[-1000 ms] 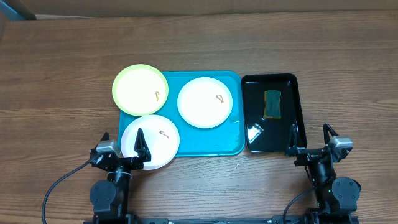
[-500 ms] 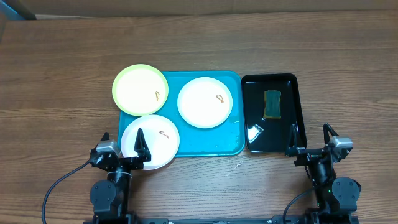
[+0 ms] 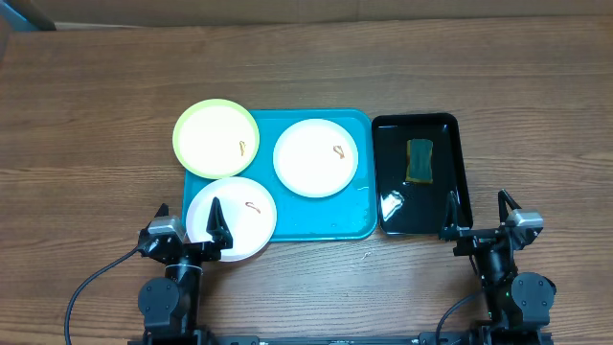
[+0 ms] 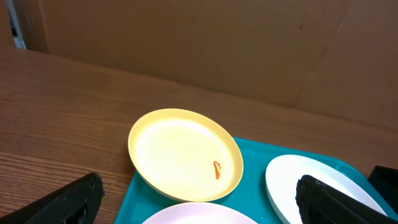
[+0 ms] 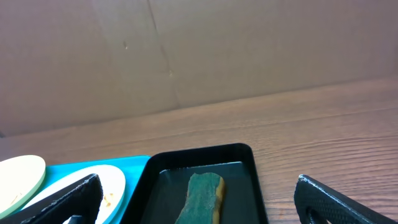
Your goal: Clean dirty plates on tray and stack at the side
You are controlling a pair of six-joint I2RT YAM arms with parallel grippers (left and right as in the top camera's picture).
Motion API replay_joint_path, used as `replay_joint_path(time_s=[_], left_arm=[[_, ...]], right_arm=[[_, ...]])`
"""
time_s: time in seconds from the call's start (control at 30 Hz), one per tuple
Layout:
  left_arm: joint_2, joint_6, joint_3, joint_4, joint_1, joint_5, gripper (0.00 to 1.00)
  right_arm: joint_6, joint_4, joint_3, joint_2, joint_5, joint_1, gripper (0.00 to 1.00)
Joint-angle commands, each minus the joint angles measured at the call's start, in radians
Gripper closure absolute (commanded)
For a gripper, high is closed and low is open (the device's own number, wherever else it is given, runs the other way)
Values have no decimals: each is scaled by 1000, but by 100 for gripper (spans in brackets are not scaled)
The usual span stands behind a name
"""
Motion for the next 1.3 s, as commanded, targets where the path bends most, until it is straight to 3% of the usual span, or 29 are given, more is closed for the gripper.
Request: replay_joint_path(time_s=[0.0, 1.27], left_arm=[[-10, 0, -3, -1, -1, -7, 0], [-10, 0, -3, -1, -1, -7, 0]], right_arm=[[3, 5, -10, -9, 13, -3, 0], [3, 5, -10, -9, 13, -3, 0]])
